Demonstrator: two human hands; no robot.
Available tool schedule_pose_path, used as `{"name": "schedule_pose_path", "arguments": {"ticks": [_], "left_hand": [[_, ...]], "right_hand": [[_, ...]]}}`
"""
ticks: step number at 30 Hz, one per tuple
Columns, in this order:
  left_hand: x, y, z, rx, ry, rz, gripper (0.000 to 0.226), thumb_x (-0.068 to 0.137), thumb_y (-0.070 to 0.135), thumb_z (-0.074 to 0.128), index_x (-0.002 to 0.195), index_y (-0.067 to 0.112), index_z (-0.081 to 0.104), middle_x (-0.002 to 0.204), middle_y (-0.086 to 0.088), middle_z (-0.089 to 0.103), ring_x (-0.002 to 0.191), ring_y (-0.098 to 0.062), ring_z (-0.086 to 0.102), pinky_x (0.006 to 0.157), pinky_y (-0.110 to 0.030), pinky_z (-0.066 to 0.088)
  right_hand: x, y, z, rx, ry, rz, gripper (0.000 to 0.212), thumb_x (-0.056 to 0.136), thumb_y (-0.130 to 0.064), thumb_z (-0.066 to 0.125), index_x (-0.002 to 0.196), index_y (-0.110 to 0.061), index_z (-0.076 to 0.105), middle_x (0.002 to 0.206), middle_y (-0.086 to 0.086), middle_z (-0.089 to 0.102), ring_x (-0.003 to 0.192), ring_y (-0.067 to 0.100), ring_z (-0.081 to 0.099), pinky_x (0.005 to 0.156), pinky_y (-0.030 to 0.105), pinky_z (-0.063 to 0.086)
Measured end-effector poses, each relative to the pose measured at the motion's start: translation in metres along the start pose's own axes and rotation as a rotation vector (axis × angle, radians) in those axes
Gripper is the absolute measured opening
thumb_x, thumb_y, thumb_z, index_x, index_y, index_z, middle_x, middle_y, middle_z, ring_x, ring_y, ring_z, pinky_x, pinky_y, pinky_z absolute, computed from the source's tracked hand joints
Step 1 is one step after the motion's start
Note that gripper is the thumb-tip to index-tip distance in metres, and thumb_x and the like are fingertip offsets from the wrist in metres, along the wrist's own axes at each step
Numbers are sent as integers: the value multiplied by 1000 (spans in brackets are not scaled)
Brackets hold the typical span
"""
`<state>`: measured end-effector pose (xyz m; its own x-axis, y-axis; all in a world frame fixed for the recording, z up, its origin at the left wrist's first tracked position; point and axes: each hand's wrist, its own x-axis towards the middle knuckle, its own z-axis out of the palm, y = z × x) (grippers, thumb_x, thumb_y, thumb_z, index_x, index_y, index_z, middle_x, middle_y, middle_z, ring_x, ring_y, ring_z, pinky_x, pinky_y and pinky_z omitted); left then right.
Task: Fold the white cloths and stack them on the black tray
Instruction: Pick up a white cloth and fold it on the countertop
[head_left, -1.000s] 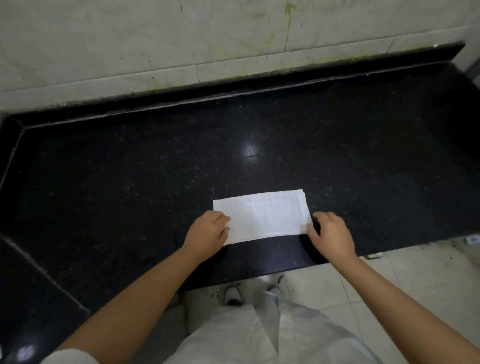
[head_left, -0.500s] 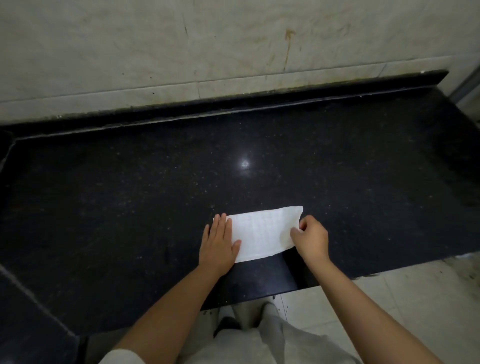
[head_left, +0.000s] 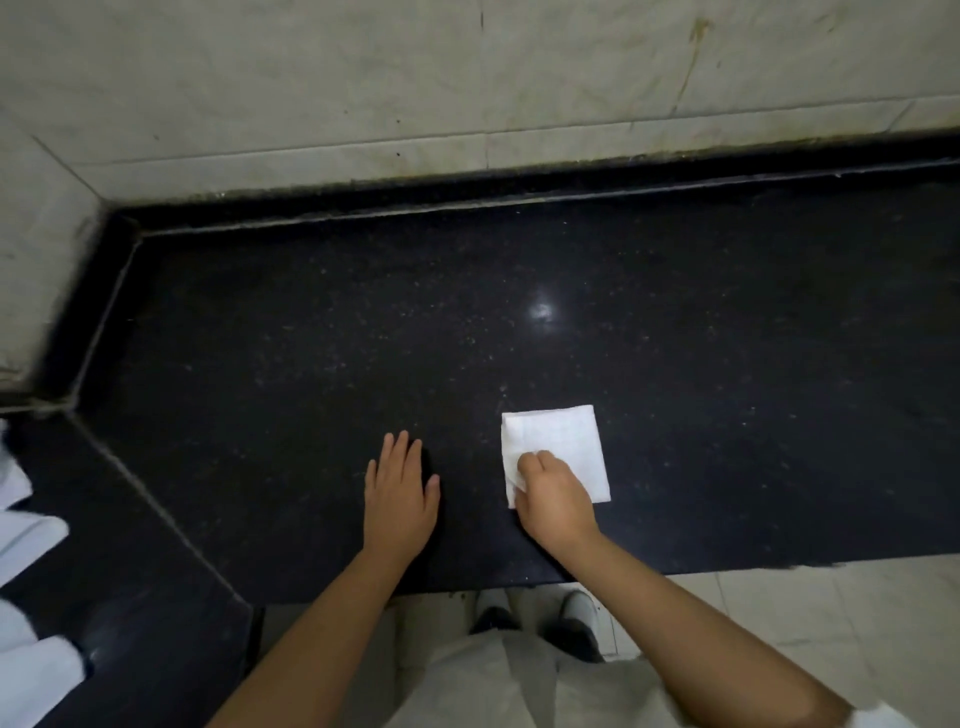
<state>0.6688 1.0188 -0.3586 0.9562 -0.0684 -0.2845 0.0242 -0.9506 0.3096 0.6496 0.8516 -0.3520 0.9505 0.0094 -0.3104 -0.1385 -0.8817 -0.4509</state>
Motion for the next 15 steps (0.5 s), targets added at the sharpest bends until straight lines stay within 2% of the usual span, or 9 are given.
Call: {"name": "schedule_pose_path", "arguments": {"ticks": [3, 6, 7, 8, 9, 10, 11, 13, 15], "left_hand": [[0, -4, 4, -21, 10, 33, 49, 101, 24, 32, 146, 9, 22, 158, -6, 12, 148, -20, 1, 120, -36, 4], [2, 3, 9, -55, -5, 91, 48, 100, 21, 35, 145, 7, 27, 157, -8, 17, 148, -22, 6, 120, -36, 7], [3, 7, 10, -61, -1, 127, 45, 99, 19, 38, 142, 6, 34, 154, -10, 24, 146, -24, 15, 120, -37, 13], [4, 11, 12, -65, 38, 187, 41, 95, 17, 41, 134, 3, 46, 147, -14, 38, 141, -29, 29, 115, -40, 26], [5, 15, 15, -81, 62, 263, 39, 89, 17, 44, 121, 1, 59, 134, -17, 54, 131, -33, 45, 104, -43, 42], [7, 19, 17, -101, 67, 334, 38, 83, 20, 44, 107, 1, 67, 118, -17, 65, 119, -30, 54, 91, -41, 52], [9, 23, 17, -98, 100, 411, 39, 80, 22, 43, 98, 3, 71, 107, -14, 71, 111, -23, 54, 83, -36, 55], [10, 36, 16, -122, 106, 563, 37, 78, 21, 42, 90, 6, 74, 98, -9, 73, 103, -13, 50, 86, -29, 51], [14, 49, 17, -143, 20, 670, 37, 76, 20, 41, 88, 8, 74, 96, -6, 74, 100, -14, 59, 86, -26, 50]], "right_hand": [[1, 1, -5, 2, -36, -29, 35, 90, -19, 49, 121, -4, 45, 120, 14, 51, 108, 28, 50, 81, 31, 41], [-6, 8, -6, 93, -104, -92, 51, 88, -23, 55, 133, -5, 37, 128, 11, 47, 117, 24, 46, 96, 26, 39], [-10, 12, -5, 123, -127, -118, 52, 88, -21, 56, 134, -5, 37, 131, 11, 46, 120, 23, 45, 98, 22, 36], [-16, 16, -7, 141, -123, -153, 50, 87, -18, 56, 132, -4, 40, 131, 12, 48, 120, 22, 46, 99, 18, 34], [-21, 21, -9, 118, -71, -203, 45, 85, -15, 56, 127, -2, 47, 127, 13, 52, 118, 23, 50, 97, 16, 36], [-23, 29, -10, 69, 6, -233, 40, 78, -11, 58, 117, -1, 56, 117, 13, 60, 108, 23, 59, 91, 16, 42], [-24, 37, -12, 23, 77, -255, 36, 68, -8, 65, 103, -2, 64, 104, 12, 67, 94, 24, 66, 80, 18, 50], [-25, 52, -18, -115, 148, -245, 32, 50, -2, 72, 81, -6, 70, 83, 8, 72, 72, 25, 70, 63, 26, 57], [-25, 64, -24, -249, 143, -221, 23, 54, -4, 61, 74, -9, 72, 80, 9, 73, 68, 27, 70, 58, 32, 58]]}}
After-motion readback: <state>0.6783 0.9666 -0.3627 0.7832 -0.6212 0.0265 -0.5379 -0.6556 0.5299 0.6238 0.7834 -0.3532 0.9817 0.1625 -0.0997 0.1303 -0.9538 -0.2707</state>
